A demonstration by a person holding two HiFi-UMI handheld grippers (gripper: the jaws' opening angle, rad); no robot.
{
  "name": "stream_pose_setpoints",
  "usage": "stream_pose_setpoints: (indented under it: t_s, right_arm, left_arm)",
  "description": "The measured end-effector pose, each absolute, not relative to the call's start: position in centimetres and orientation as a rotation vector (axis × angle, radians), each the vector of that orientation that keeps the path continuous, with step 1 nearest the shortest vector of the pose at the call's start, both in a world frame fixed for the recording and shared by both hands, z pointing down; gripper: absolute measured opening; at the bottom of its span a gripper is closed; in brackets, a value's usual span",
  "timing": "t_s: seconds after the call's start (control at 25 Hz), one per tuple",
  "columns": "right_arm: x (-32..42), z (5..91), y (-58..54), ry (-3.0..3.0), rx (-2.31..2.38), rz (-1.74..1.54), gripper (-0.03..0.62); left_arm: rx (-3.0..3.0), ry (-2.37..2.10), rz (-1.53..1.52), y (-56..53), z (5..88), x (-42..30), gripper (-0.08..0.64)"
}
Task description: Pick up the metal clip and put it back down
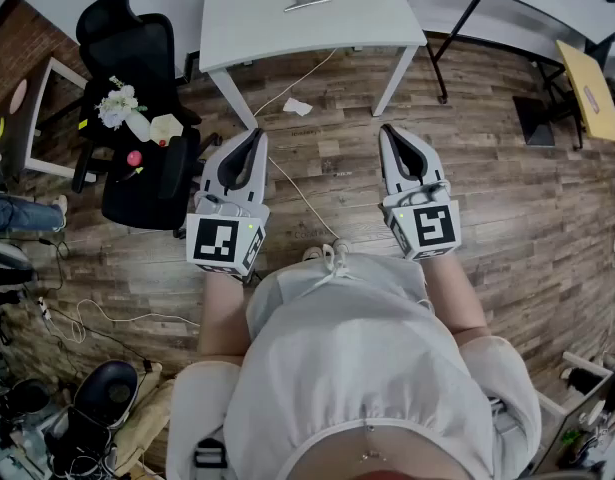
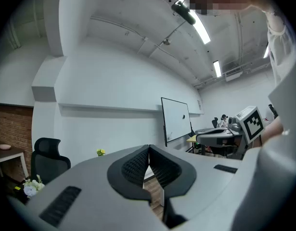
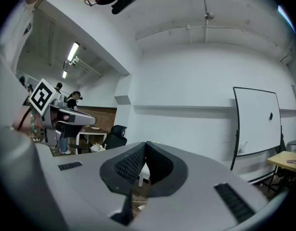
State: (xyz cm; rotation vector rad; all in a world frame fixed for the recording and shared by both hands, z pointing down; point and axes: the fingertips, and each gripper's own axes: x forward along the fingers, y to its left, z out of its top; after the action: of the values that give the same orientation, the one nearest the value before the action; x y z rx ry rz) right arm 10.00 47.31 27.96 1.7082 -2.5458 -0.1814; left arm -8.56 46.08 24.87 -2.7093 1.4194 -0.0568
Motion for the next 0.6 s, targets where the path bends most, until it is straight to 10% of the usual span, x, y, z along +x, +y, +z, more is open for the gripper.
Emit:
stream_pose_setpoints:
  t_s: [0.6]
  right_arm:
    - [6.9,28.0,46.5,-2.516,1.759,-0.168,0.003]
  left_arm:
    - [-2.741,1.399,-0.026,44.9,25.5,-11.9,0.018]
